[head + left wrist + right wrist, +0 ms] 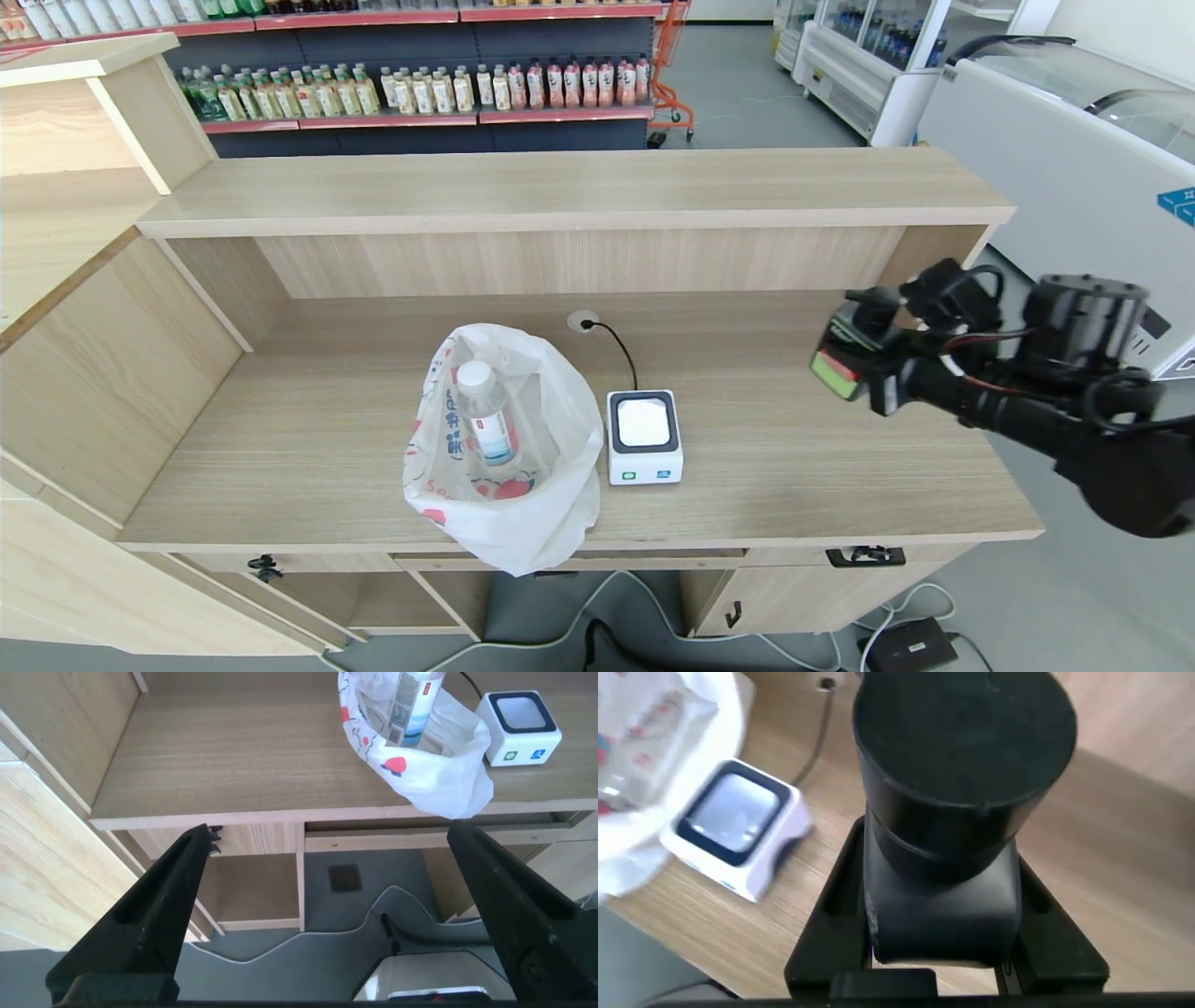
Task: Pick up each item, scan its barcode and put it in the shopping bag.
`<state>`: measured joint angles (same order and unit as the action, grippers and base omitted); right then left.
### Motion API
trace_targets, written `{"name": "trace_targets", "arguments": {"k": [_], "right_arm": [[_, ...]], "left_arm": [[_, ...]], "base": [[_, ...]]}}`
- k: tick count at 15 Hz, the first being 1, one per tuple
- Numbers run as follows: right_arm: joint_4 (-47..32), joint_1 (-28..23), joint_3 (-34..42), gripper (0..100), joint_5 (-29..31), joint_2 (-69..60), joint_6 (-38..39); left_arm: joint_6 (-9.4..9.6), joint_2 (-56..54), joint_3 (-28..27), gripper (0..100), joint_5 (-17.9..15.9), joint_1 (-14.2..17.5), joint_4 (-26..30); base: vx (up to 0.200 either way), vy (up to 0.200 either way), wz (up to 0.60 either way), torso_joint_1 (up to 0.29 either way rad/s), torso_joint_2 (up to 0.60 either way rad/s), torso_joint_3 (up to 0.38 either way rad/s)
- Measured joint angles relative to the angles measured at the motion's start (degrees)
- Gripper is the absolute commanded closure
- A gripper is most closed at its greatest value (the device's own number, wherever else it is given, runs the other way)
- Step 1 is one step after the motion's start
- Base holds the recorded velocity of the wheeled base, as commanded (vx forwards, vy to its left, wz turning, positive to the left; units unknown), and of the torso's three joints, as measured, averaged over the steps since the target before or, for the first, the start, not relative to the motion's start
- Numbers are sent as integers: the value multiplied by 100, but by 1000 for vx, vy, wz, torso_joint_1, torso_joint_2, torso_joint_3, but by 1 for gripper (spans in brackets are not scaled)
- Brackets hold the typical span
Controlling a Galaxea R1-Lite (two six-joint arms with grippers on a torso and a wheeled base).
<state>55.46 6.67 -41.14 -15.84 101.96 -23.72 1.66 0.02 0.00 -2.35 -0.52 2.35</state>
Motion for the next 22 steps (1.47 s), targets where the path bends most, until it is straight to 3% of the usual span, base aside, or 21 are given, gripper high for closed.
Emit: {"name": "trace_targets", "arguments": {"k": [2,5,11,22], "right_arm": [[517,-500,614,100,13,-550,-769],[536,-779,986,100,-9,-907,-594],[1292,-538,1133,100,-334,-1003,233],[1779,-458,1441,100,-223,-828,490]], "left_arm": [[1,0,0,0,0,1,2],[1,0,0,0,-2,0,2],[0,0,0,0,-2,4,2],[26,0,0,0,-5,0,2]], "base": [[0,0,0,0,0,0],[0,0,0,0,0,0],[0,0,0,0,0,0],[0,0,0,0,0,0]]}}
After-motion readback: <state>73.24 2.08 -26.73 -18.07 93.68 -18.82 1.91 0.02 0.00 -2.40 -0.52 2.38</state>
